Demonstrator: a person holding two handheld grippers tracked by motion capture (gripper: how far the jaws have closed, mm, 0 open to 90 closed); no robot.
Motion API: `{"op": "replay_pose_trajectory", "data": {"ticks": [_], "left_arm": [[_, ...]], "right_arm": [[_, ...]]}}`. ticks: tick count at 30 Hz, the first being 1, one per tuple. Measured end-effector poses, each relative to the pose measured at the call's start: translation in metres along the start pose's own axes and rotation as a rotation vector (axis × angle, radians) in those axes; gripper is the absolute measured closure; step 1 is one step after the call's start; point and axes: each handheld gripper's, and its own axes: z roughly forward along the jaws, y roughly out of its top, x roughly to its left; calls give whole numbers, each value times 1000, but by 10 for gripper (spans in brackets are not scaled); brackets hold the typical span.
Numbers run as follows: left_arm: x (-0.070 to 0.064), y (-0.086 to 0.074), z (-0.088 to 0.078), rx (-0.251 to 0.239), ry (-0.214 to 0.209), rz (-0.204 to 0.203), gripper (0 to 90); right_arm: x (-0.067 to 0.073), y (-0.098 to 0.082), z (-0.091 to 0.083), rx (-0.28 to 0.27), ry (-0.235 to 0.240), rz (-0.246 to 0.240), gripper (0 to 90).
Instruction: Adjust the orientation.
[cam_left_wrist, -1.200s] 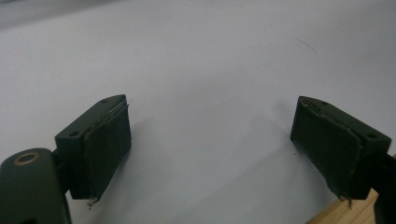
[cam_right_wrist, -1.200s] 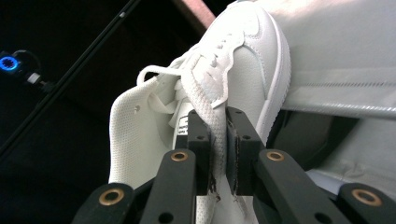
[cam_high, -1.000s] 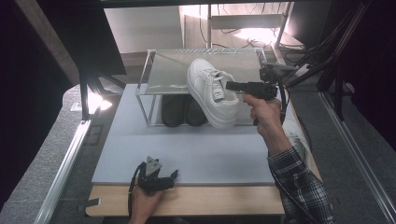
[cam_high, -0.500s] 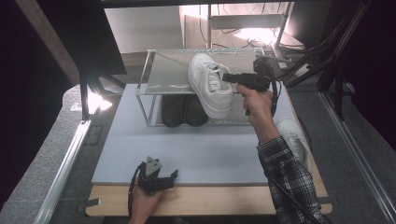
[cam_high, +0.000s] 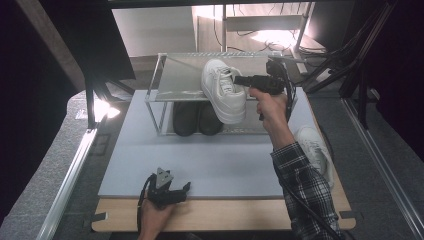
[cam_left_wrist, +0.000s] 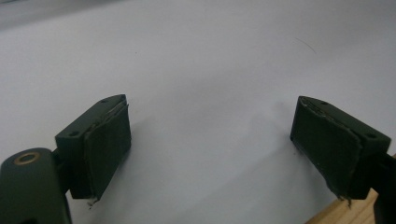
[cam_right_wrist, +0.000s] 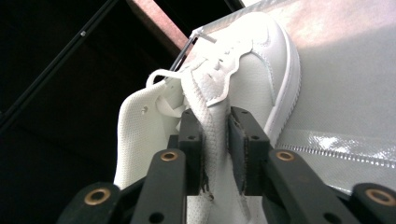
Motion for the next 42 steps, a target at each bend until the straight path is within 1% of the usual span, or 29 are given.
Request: {"op": "replay_pose_trajectory", "data": {"ticks": [3,6,8,13,16,17,20,23,25,28,30,33,37,39,42], "left_arm": [[0,0,0,0,0,0,121],[0,0,0,0,0,0,121],[0,0,0,1,-1,-1,121],[0,0,0,1,-1,-1,121],[0,0,0,0,0,0,121],[0,0,0,0,-1,-2,121],[0,0,0,0,-1,-2,122],[0,0,0,0,-1,-2,122],[0,0,0,0,-1,-2,122],[0,0,0,0,-1,-2,122],[0,0,0,0,-1,-2,122],[0,0,0,0,-1,-2,122],[0,0,0,0,-1,-2,122],[0,0,0,0,-1,-2,122],[0,0,0,-2,0,-3,122]], "right_arm": [[0,1,1,-7,7,1,689],[-1,2,1,-8,30,9,625],[-2,3,-1,-15,39,5,591],[1,6,-7,-20,30,-29,557],[1,7,-13,-25,32,-38,559],[0,7,-15,-30,36,-34,562],[-1,6,-22,-34,42,-41,588],[-1,4,-30,-39,27,-77,631],[-3,2,-36,-48,33,-94,655],[-4,-2,-44,-51,37,-108,659],[-4,-6,-50,-48,40,-126,694],[-5,-15,-57,-61,57,-134,753],[-7,-28,-64,-60,101,-143,821],[-9,-34,-67,-59,101,-159,859],[-10,-46,-70,-51,94,-181,892]]}}
